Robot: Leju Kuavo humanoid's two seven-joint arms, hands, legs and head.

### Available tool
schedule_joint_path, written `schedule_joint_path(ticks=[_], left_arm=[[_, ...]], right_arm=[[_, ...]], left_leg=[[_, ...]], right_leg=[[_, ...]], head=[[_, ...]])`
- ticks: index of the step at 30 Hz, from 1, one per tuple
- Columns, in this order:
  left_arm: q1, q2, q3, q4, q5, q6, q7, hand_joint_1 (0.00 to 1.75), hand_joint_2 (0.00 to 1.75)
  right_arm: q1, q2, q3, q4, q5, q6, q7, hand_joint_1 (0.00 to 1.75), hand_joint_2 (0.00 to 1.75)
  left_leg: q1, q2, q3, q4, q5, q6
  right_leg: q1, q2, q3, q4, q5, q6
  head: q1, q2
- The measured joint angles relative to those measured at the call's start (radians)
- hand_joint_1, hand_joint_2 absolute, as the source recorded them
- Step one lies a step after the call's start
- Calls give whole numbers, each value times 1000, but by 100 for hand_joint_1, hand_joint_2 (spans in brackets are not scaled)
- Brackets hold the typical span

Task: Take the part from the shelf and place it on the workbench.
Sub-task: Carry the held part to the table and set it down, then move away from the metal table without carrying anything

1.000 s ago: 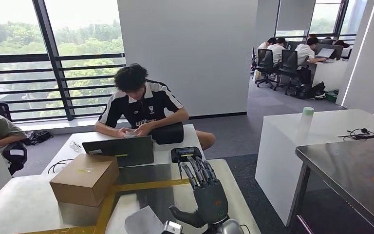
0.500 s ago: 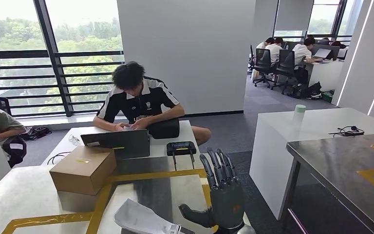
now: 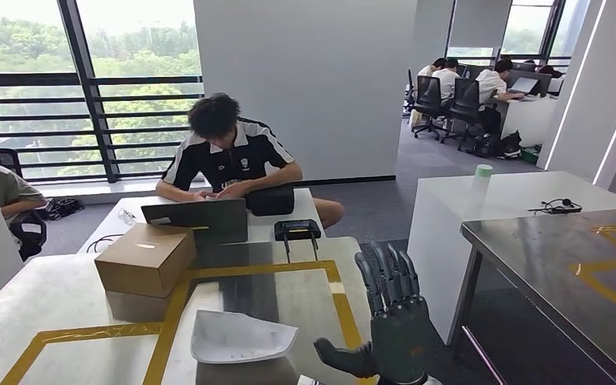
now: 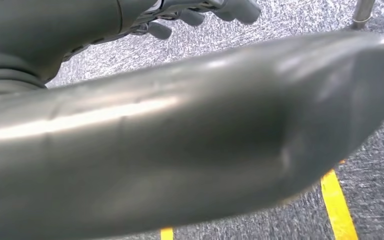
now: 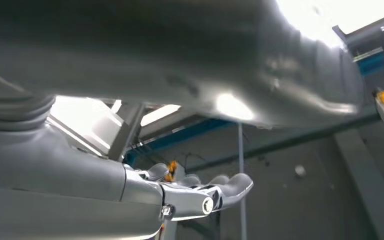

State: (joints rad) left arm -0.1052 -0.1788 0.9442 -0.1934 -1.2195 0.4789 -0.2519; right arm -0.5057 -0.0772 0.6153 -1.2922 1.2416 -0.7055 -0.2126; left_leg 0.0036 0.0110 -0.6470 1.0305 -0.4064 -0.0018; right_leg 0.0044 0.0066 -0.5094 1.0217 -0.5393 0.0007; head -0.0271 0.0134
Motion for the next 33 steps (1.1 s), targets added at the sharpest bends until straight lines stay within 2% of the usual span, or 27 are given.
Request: schedule_joint_path(ticks=[2,3,4,5,7,8,9,10,11,13,14,15,17,18,19,20,22,23,24,25,26,27,28,29,30,31,33], left_arm=[[1,-1,0,0,2,2,-1,0,0],[2,-1,0,0,2,3,-1,0,0],[3,-1,0,0,2,3,-1,0,0],[4,-1,0,0,2,4,-2,0,0],[5,-1,0,0,3,4,-2,0,0],[5,-1,0,1,2,4,-2,0,0],[5,-1,0,1,2,4,-2,0,0],[5,-1,0,1,2,4,-2,0,0],[5,-1,0,1,2,4,-3,0,0],[2,-2,0,0,2,4,-4,0,0],[1,-2,0,0,1,4,-5,0,0],[0,-3,0,0,1,3,-6,0,0],[0,-5,0,1,1,3,-7,0,0],[0,-5,0,1,1,3,-7,0,0],[0,-5,0,0,1,3,-7,0,0],[0,-5,0,0,1,3,-7,0,0],[0,-5,0,0,1,3,-6,0,0],[0,-5,0,0,1,3,-6,0,0],[0,-5,0,0,1,3,-6,0,0],[1,-4,0,0,1,3,-6,0,0],[1,-4,0,0,1,3,-6,0,0],[1,-4,0,0,1,3,-6,0,0],[1,-5,0,0,1,4,-6,0,0],[1,-7,0,0,1,4,-6,0,0],[1,-8,0,0,1,4,-7,0,0],[1,-10,0,0,1,4,-8,0,0],[1,-10,0,1,1,4,-9,0,0]], right_arm=[[3,0,-5,-13,5,0,-3,0,0],[5,0,-8,-19,8,0,-5,0,0],[6,0,-9,-25,11,0,-5,0,0],[9,1,-11,-31,13,0,-6,0,0],[17,1,-15,-39,14,1,-6,0,0],[23,0,-18,-43,11,1,-7,0,0],[29,0,-20,-47,6,1,-8,0,0],[35,0,-22,-52,-1,1,-10,0,0],[39,0,-24,-59,-7,1,-11,0,0],[46,0,-28,-76,-12,1,-12,0,0],[49,0,-31,-86,-11,1,-12,0,0],[51,0,-34,-97,-9,0,-12,0,0],[57,-1,-42,-112,-5,0,-12,0,0],[60,-2,-45,-116,-4,0,-12,0,0],[64,-4,-48,-120,-4,0,-12,0,0],[68,-6,-50,-123,-4,0,-12,0,0],[70,-7,-52,-127,-3,0,-12,0,0],[72,-7,-52,-129,-3,0,-12,0,0],[75,-7,-53,-130,-3,0,-13,0,0],[80,-7,-54,-134,-3,0,-15,0,0],[84,-7,-57,-139,-3,0,-19,0,0],[87,-7,-61,-147,-3,0,-23,0,0],[88,-6,-65,-158,-4,0,-27,0,0],[87,-5,-68,-167,-5,0,-29,0,0],[87,-4,-71,-175,-5,0,-29,0,0],[87,-3,-73,-183,-7,0,-30,0,0],[88,-2,-75,-193,-13,0,-31,0,0]], left_leg=[[2,-1,-1,-5,12,-12],[3,-2,-7,0,3,-18],[3,-4,-17,21,-24,-23],[4,-6,-31,61,-66,-28],[6,-9,-63,186,-156,-36],[8,-9,-71,239,-177,-40],[9,-8,-66,268,-178,-42],[10,-8,-43,258,-161,-44],[12,-8,-6,219,-136,-45],[13,-11,89,84,-120,-43],[11,-14,119,38,-122,-37],[9,-18,135,6,-128,-29],[5,-22,126,3,-115,-8],[5,-20,117,2,-108,1],[6,-18,109,1,-97,10],[7,-16,96,0,-85,19],[4,-12,65,0,-62,28],[2,-11,48,1,-50,31],[-1,-10,32,1,-37,33],[-3,-9,16,2,-26,35],[-6,-9,2,2,-14,35],[-9,-9,-9,2,-3,35],[-11,-9,-18,2,7,34],[-11,-9,-24,2,16,32],[-10,-8,-27,0,26,28],[-7,-6,-29,-5,37,22],[-5,-4,-30,-17,58,10]], right_leg=[[1,-1,-9,-9,15,-18],[-1,-2,-14,-13,26,-26],[-4,-3,-20,-19,39,-33],[-7,-4,-29,-23,53,-38],[-7,-5,-53,-20,74,-41],[-7,-5,-67,-18,83,-40],[-7,-6,-81,-14,91,-39],[-8,-6,-95,-10,99,-36],[-9,-6,-108,-6,106,-32],[-10,-6,-131,4,119,-21],[-11,-6,-137,6,126,-15],[-10,-5,-141,8,134,-8],[-11,-3,-146,4,151,5],[-12,-2,-152,7,148,11],[-13,-2,-162,22,130,16],[-14,-2,-178,58,93,21],[-13,-2,-217,181,-5,24],[-12,-2,-232,245,-40,23],[-9,-2,-231,285,-53,20],[-6,-2,-214,293,-44,14],[-1,-2,-178,267,-22,7],[6,-2,-124,209,3,-5],[13,-3,-67,134,10,-19],[19,-4,-18,65,9,-29],[25,-4,14,13,2,-39],[29,-5,25,-16,-5,-45],[30,-5,21,-37,17,-52]], head=[[0,0],[-1,0],[-2,0],[-3,0],[-4,0],[-4,0],[-4,0],[-4,0],[-4,0],[-4,0],[-4,0],[-3,0],[-2,0],[-2,0],[-1,0],[0,0],[1,0],[2,0],[2,0],[2,0],[3,0],[3,0],[3,0],[3,0],[3,0],[4,0],[5,0]])
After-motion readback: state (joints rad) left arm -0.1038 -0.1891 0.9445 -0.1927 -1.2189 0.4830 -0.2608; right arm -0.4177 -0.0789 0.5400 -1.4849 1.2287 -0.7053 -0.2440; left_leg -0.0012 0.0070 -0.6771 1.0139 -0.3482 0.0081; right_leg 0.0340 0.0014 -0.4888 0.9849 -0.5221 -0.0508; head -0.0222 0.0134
